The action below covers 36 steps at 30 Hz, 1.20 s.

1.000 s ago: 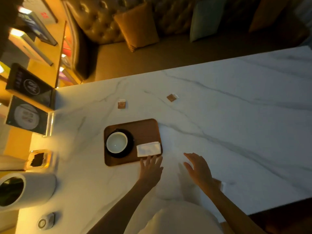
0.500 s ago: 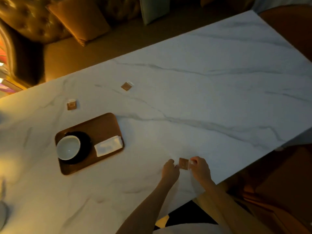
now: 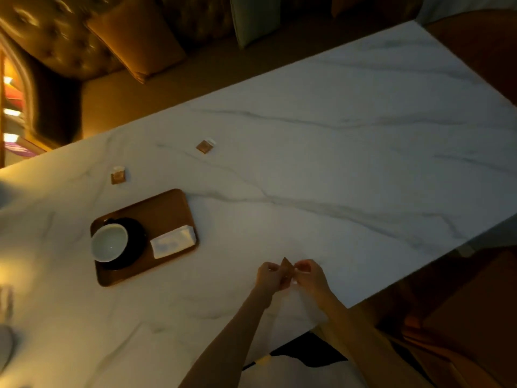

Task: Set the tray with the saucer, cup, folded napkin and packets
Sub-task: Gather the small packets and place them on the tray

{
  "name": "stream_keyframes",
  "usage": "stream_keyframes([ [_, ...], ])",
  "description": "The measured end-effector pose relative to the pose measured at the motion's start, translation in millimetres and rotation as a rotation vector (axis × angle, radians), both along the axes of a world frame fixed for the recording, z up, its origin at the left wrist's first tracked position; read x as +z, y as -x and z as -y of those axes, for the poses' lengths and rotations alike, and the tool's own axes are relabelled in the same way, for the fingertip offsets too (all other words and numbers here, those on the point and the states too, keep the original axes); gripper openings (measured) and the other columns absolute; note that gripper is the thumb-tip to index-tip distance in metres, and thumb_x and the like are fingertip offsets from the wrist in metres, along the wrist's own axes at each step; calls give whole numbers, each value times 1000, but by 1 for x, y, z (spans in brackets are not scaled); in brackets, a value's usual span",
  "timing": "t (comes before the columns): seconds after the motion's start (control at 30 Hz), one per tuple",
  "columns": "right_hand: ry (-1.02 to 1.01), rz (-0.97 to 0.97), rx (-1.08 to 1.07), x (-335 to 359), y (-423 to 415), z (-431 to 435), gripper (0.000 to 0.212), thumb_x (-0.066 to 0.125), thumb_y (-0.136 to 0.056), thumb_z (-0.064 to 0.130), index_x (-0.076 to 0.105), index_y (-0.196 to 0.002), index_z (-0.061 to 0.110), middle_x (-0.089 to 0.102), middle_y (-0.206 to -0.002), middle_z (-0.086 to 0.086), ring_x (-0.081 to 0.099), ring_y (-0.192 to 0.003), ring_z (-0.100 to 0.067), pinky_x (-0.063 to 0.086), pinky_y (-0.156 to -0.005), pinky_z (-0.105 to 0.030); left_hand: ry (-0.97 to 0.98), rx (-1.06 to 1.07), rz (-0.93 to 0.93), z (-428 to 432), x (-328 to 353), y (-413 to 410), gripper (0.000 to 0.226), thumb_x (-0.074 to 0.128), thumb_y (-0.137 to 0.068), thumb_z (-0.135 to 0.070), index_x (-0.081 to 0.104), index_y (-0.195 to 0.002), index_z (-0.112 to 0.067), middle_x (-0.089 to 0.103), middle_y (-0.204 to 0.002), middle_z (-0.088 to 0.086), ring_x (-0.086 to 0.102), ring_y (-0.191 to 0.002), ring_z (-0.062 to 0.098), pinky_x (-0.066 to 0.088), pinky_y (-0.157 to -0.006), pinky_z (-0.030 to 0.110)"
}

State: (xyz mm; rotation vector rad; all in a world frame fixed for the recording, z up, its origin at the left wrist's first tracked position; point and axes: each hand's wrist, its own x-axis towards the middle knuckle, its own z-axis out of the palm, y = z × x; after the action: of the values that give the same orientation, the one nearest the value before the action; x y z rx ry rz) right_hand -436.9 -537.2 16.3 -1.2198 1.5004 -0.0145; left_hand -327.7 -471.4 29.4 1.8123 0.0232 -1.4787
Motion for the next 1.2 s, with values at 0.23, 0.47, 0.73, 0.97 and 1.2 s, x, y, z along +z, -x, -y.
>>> stream_keyframes([
  [0.23,-134,321,-19,66,-75,31,34,71,-81,9,58,-112,7,66,-84,-13,61,-68,-22,52,-62,-29,256,306,-62,0,71,-68,25,63,-84,11,49,-102,0,61,-102,29,67,-82,30,62,-74,34],
  [0.47,231,513,661,154,-193,67,22,66,-86,12,71,-107,8,72,-95,-7,67,-85,-19,53,-68,-21,462,255,-19,-21,146,-157,19,62,-89,-8,66,-107,-4,72,-99,15,70,-98,31,59,-85,39],
  [0.73,240,655,916,197,-297,53,29,62,-84,0,69,-110,12,71,-80,1,70,-76,-15,59,-71,-25,509,194,176,-37,188,-224,27,48,-100,-23,65,-109,-4,71,-95,11,72,-84,21,58,-69,26],
  [0.97,304,566,831,160,-339,61,25,63,-81,1,73,-91,21,72,-75,-2,70,-73,-19,59,-70,-32,432,134,78,-23,160,-270,29,50,-99,-26,66,-111,-5,75,-105,13,73,-96,26,61,-80,34],
  [1.2,311,421,680,117,-382,109,17,61,-87,11,72,-99,16,72,-83,3,67,-73,-12,55,-64,-18,384,339,-34,17,103,-328,19,51,-98,-13,60,-110,-2,72,-92,15,72,-84,27,61,-77,36],
])
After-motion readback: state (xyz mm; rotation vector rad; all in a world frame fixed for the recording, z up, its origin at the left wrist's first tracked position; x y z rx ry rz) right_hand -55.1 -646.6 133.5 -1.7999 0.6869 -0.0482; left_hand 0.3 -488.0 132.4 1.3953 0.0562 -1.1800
